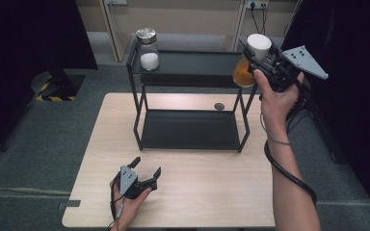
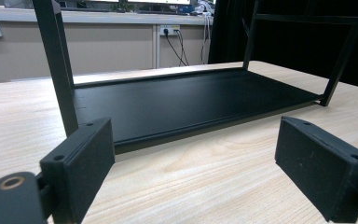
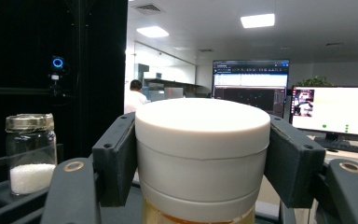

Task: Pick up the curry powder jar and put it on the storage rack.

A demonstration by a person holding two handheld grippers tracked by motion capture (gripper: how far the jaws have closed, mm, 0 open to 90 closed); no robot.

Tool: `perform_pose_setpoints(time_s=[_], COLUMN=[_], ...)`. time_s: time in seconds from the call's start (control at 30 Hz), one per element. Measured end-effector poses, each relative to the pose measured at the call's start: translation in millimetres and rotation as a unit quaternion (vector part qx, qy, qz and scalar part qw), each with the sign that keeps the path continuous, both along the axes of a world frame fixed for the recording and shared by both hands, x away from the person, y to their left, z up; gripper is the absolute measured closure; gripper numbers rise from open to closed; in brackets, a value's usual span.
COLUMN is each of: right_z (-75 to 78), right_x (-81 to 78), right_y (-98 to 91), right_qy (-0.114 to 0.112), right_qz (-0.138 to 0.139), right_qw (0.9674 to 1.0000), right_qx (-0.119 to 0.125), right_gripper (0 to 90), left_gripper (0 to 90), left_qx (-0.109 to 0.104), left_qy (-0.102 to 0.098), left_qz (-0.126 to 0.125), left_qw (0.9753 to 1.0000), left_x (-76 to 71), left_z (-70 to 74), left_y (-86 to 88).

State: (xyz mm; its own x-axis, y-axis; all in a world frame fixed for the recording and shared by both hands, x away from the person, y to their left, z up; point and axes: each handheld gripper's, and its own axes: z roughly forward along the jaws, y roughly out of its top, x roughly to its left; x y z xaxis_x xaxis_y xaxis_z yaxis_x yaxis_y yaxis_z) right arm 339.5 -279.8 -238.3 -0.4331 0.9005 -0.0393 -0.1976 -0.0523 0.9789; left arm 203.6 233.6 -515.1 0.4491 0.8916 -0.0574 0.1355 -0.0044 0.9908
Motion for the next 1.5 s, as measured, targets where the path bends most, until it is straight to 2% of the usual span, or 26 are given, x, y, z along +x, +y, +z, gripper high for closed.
perform_pose_setpoints(time_s=[1.5], right_z=[14.4], right_x=[32.6], right_y=[10.5], right_qy=[0.022], right_qz=[-0.023], right_qw=[0.9994], right_qx=[0.010], right_gripper=[33.8], left_gripper=[11.4], left_qx=[-0.001], left_qy=[0.000], left_qz=[-0.002], left_qw=[1.0000], left_x=[0.3], left_z=[-0.2], left_y=[0.8])
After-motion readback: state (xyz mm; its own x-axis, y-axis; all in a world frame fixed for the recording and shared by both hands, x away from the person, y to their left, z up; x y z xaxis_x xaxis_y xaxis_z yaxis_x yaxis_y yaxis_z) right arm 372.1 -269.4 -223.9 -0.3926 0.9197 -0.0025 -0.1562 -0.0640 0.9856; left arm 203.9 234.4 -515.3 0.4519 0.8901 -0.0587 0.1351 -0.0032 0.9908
